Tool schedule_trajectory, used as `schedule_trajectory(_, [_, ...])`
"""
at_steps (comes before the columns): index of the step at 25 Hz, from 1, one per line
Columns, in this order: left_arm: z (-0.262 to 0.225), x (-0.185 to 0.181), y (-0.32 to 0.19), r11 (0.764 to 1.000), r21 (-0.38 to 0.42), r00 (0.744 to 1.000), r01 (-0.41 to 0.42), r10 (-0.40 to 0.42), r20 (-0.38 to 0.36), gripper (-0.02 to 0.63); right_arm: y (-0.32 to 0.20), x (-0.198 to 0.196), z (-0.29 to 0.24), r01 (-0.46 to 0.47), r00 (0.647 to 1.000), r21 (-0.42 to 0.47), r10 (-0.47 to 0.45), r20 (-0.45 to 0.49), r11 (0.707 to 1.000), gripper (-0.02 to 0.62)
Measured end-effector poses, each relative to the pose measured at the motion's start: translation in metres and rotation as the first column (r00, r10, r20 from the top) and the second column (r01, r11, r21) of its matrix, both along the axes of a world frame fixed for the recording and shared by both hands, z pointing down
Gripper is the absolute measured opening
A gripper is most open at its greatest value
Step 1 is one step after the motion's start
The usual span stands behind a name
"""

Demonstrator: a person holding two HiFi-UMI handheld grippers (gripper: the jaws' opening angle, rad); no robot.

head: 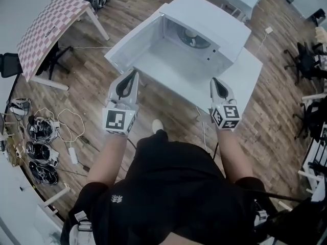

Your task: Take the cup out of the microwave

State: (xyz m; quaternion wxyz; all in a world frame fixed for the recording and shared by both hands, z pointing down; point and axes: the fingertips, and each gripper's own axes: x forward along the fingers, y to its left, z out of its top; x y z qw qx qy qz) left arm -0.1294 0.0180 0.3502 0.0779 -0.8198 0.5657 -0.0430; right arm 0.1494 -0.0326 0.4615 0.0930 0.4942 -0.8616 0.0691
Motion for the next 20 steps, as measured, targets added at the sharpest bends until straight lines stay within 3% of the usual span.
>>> schedule_trajectory(10, [0.007, -0.04, -0.077, 0.996, 0.009, 0.996, -0.091, 0.091, 0.007, 0.006, -0.072, -0.045, -0.002, -0.096, 0.995, 0.019, 0.096, -0.02, 0.995, -0.001])
schedule_trajectory(20, [0.011, -0.014, -0.137, 0.989, 0.026, 0.989, -0.146, 0.147, -0.015, 0.006, -0.128, -0.053, 0.014, -0.142, 0.989, 0.045, 0.144, -0.036, 0.989, 0.0])
